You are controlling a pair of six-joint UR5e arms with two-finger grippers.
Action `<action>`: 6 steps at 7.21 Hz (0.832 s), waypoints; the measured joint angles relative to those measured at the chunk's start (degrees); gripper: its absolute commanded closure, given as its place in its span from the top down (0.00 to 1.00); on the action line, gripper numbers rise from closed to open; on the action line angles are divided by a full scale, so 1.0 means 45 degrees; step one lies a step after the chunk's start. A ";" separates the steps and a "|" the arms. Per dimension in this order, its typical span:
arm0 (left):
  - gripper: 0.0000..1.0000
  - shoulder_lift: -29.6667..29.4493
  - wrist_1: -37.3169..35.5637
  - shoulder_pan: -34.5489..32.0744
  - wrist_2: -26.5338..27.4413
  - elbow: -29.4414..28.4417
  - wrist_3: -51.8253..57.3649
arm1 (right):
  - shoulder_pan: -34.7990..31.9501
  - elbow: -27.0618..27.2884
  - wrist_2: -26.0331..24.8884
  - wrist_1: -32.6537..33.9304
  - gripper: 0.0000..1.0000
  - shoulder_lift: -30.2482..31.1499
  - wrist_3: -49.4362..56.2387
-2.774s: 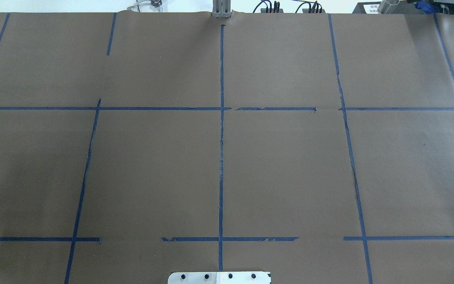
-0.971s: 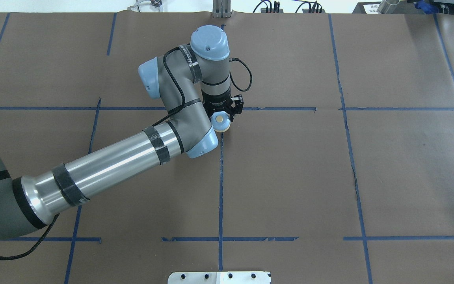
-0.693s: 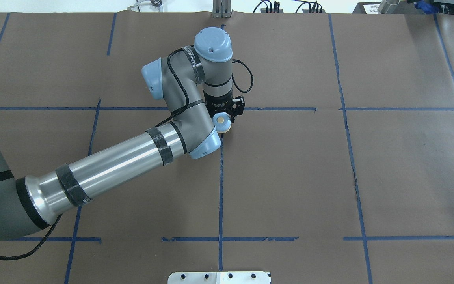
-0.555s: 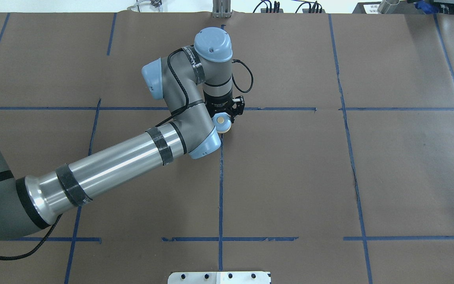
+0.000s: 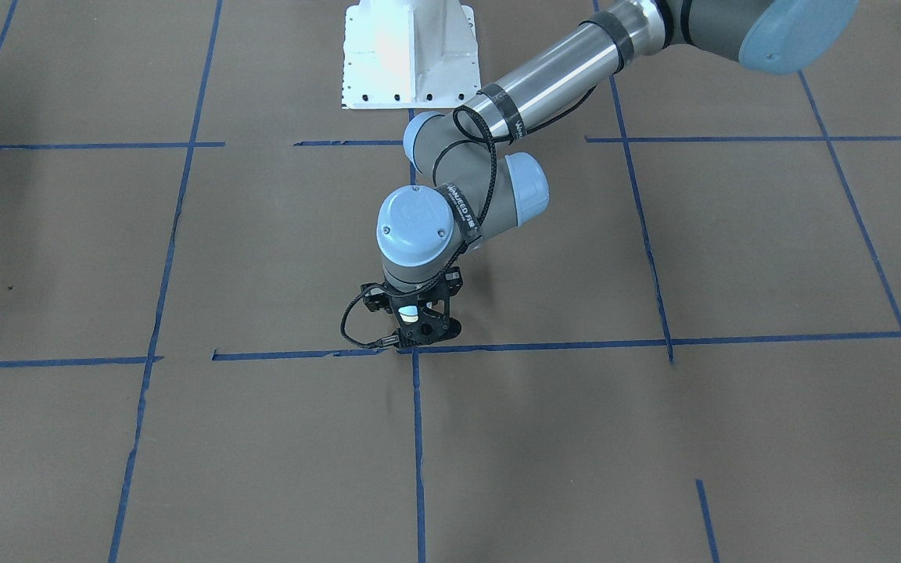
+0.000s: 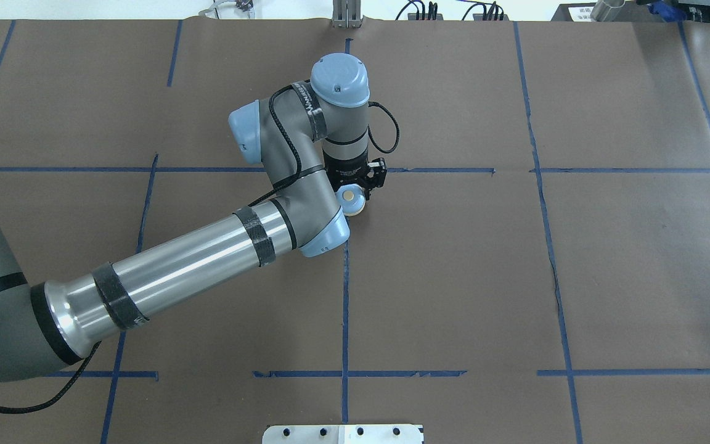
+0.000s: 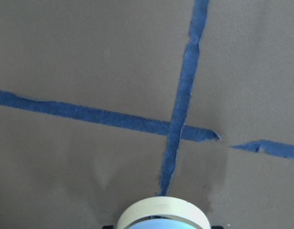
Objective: Place and press bell with both arms
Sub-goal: 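Lower the held white-and-blue bell onto the table centre with the left gripper, then open the left gripper and lift it away while the right arm reaches toward the bell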
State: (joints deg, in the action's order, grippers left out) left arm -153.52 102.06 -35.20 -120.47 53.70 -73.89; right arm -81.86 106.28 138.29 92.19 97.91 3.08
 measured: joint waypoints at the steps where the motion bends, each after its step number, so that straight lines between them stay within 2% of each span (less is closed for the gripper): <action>1: 0.99 0.0007 0.0013 0.0005 0.0164 0.0000 0.0035 | 0.0027 0.0000 0.0054 -0.0003 1.00 -0.0003 0.0000; 4: 0.99 0.0017 0.0039 -0.0175 0.0449 0.0253 0.0046 | 0.0332 0.0071 0.0179 -0.0053 1.00 -0.0530 -0.0935; 6: 0.99 0.0384 -0.0024 -0.0806 0.0397 0.1666 -0.0029 | 0.1544 0.0122 0.0147 -0.0878 1.00 -0.1543 -0.3453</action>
State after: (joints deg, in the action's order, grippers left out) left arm -151.79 101.95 -38.83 -118.68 61.20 -74.02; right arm -74.91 106.82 138.95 88.24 90.97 -12.46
